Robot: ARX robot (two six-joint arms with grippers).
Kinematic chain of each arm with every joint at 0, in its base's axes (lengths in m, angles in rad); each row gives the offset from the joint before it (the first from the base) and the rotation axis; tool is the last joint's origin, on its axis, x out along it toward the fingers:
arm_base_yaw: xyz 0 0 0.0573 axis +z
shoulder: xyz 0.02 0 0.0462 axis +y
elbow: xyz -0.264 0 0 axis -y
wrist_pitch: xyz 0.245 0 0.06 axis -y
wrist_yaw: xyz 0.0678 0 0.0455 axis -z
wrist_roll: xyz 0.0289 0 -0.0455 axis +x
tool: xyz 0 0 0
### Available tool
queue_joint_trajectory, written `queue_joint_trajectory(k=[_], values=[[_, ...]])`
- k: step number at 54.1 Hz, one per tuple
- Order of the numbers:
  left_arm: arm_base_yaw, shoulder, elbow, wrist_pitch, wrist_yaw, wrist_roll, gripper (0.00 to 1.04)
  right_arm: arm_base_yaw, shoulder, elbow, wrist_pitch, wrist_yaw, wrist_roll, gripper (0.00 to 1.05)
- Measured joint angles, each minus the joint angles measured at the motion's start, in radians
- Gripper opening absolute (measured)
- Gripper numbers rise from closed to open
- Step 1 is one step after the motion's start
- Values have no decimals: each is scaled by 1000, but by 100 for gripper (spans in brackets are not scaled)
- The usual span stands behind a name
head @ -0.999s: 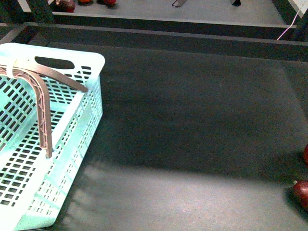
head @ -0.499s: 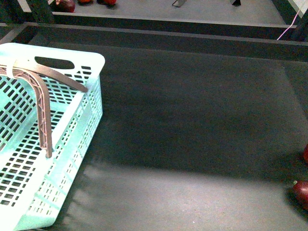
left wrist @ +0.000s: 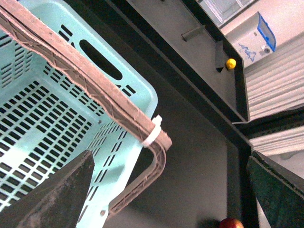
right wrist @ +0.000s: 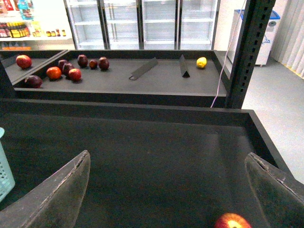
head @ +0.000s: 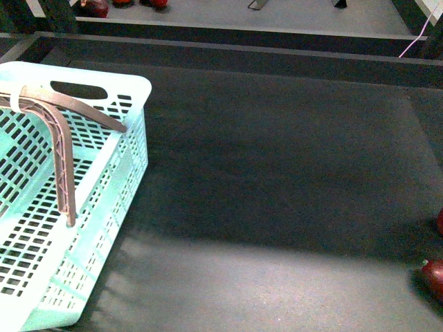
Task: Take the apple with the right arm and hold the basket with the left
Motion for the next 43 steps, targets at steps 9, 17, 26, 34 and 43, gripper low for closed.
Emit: queue_joint_trajectory(k=[9, 17, 26, 34, 43], values=[[34, 336, 127, 143, -14, -219, 98, 0, 0, 0, 0, 0, 0, 96], [55, 546, 243, 172, -39, -332, 98, 0, 0, 0, 0, 0, 0, 96], [74, 731, 384, 159, -55, -406, 98, 0, 0, 0, 0, 0, 0, 96], [87, 823, 457, 130, -84, -425, 98, 0, 0, 0, 0, 0, 0, 96], [100, 883, 502, 117, -119, -408, 98, 0, 0, 0, 0, 0, 0, 96]])
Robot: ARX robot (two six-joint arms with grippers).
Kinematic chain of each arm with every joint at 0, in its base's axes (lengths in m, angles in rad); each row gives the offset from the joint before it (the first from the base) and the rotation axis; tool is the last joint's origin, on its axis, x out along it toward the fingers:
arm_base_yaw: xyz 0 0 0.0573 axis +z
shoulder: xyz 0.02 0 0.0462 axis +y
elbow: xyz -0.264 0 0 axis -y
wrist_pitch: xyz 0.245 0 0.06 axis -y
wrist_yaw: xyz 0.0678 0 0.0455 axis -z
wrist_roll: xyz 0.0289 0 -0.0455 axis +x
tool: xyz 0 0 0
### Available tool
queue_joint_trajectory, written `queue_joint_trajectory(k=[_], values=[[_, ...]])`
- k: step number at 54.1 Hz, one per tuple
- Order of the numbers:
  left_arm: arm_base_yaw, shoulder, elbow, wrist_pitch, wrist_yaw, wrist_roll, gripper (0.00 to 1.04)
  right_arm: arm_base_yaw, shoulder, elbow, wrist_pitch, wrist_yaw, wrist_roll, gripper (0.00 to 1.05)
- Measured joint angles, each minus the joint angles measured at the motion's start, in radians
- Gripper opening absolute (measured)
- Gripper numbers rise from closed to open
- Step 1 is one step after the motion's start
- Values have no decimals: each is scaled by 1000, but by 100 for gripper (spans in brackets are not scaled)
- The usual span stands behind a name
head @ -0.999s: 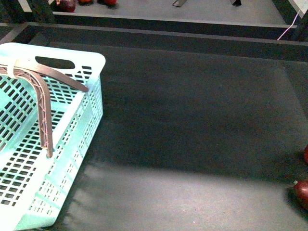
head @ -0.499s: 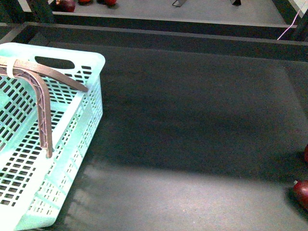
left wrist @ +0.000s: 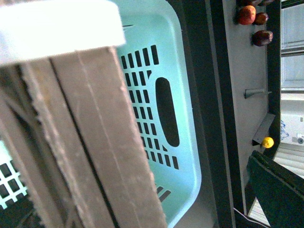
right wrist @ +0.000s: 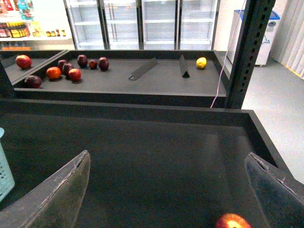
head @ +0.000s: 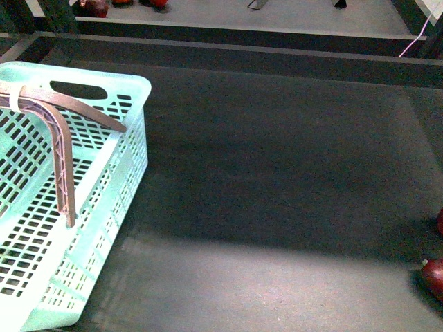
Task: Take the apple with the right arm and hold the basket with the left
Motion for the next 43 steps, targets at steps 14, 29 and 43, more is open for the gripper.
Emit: queue_joint_trajectory(k=[14, 29, 43], values=[[-11, 28, 29, -73, -47, 48, 60, 0, 0, 0, 0, 0, 0, 96], [-45, 31, 58, -131, -77, 12, 19, 0, 0, 0, 0, 0, 0, 96], [-102, -27, 60, -166, -77, 92, 15, 0, 0, 0, 0, 0, 0, 96]])
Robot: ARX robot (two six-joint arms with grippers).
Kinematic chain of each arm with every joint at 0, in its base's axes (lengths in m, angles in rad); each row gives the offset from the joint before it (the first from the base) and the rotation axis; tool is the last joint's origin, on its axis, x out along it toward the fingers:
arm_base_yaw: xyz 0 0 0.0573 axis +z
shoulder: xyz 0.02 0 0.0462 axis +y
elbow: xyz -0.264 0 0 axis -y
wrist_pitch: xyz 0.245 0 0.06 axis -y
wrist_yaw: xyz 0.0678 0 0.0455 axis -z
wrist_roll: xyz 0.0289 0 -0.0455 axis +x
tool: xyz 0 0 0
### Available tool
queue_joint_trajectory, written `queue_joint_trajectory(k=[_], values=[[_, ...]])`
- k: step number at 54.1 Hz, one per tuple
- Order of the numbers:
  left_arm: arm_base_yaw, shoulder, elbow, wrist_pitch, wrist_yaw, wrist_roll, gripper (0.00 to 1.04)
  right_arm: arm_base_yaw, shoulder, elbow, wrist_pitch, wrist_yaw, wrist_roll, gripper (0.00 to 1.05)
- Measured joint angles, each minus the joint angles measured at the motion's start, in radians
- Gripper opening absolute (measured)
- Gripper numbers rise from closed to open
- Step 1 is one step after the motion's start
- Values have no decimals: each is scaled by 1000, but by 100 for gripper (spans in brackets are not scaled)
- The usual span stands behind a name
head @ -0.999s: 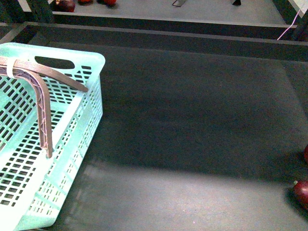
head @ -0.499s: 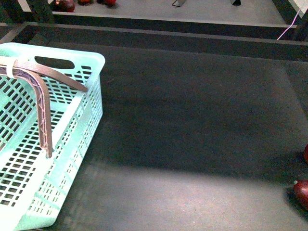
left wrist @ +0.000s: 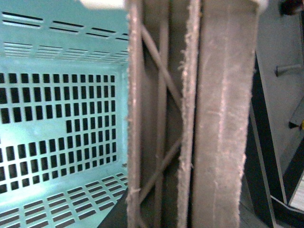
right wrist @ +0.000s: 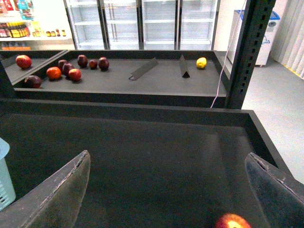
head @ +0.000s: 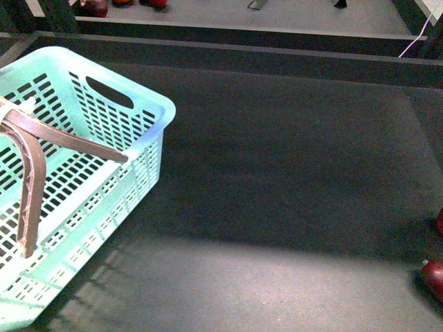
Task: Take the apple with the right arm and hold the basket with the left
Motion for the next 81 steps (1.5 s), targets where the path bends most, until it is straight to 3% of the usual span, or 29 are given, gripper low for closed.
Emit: queue_joint_trajectory(k=[18, 27, 35, 46, 77, 81], values=[[-216, -226, -19, -49, 27, 16, 15, 0, 0, 0, 0, 0, 0, 96], [-431, -238, 82, -107, 26, -19, 15, 0, 0, 0, 0, 0, 0, 96], [-568, -238, 165, -135, -5, -18, 15, 0, 0, 0, 0, 0, 0, 96], [-688, -241, 187, -172, -10, -18, 15, 0, 0, 0, 0, 0, 0, 96], [-699, -243, 187, -174, -26, -1, 15, 0, 2, 1, -2, 2, 0, 96], [-699, -243, 187, -174, -23, 0, 15, 5, 88, 69, -184, 54, 39, 96]])
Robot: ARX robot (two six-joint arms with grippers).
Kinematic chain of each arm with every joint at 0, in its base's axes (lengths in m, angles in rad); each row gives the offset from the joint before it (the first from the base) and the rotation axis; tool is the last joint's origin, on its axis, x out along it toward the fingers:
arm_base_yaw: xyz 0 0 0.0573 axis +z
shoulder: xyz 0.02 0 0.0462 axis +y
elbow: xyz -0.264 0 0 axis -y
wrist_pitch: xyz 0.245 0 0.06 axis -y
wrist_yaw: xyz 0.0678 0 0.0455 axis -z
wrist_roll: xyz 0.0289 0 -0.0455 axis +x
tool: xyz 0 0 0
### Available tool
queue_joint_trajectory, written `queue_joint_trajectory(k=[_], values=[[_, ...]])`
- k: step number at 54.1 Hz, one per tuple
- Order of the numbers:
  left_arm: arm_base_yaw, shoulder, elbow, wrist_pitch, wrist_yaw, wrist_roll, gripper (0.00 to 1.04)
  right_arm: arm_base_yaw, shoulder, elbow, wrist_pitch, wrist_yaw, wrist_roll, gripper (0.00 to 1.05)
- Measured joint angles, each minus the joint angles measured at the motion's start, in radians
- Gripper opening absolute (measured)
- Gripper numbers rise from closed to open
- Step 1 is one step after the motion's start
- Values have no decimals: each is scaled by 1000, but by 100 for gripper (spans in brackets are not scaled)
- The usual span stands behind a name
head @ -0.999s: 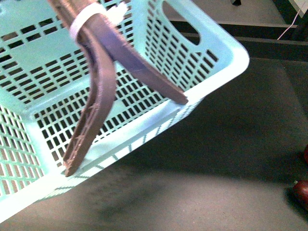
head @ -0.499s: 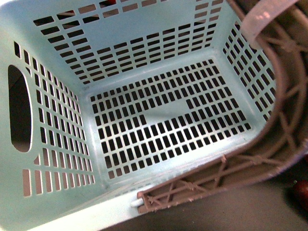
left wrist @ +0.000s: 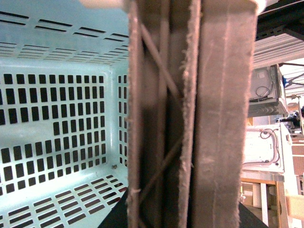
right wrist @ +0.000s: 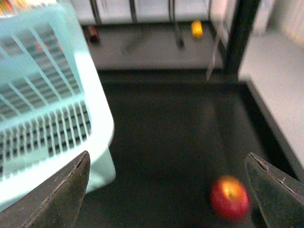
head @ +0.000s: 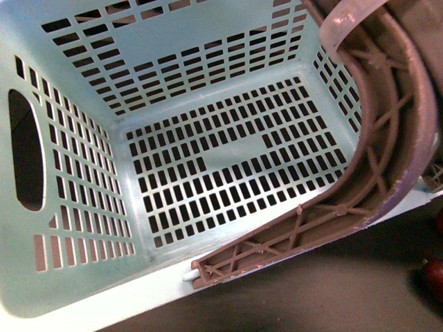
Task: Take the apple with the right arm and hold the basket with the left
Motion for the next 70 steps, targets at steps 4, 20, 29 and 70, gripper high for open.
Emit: queue_joint_trajectory(k=[4, 20, 29, 70], values=[[0, -1, 0, 0, 0, -2, 15, -23, 129, 72, -172, 9, 28, 96], [-2, -5, 0, 0, 0, 4, 15, -293, 429, 88, 0, -111, -14, 96], [-2, -5, 0, 0, 0, 3, 15, -409, 678, 102, 215, -138, -79, 96], [-2, -5, 0, 0, 0, 3, 15, -446, 2012, 592, 742, -72, -218, 96]])
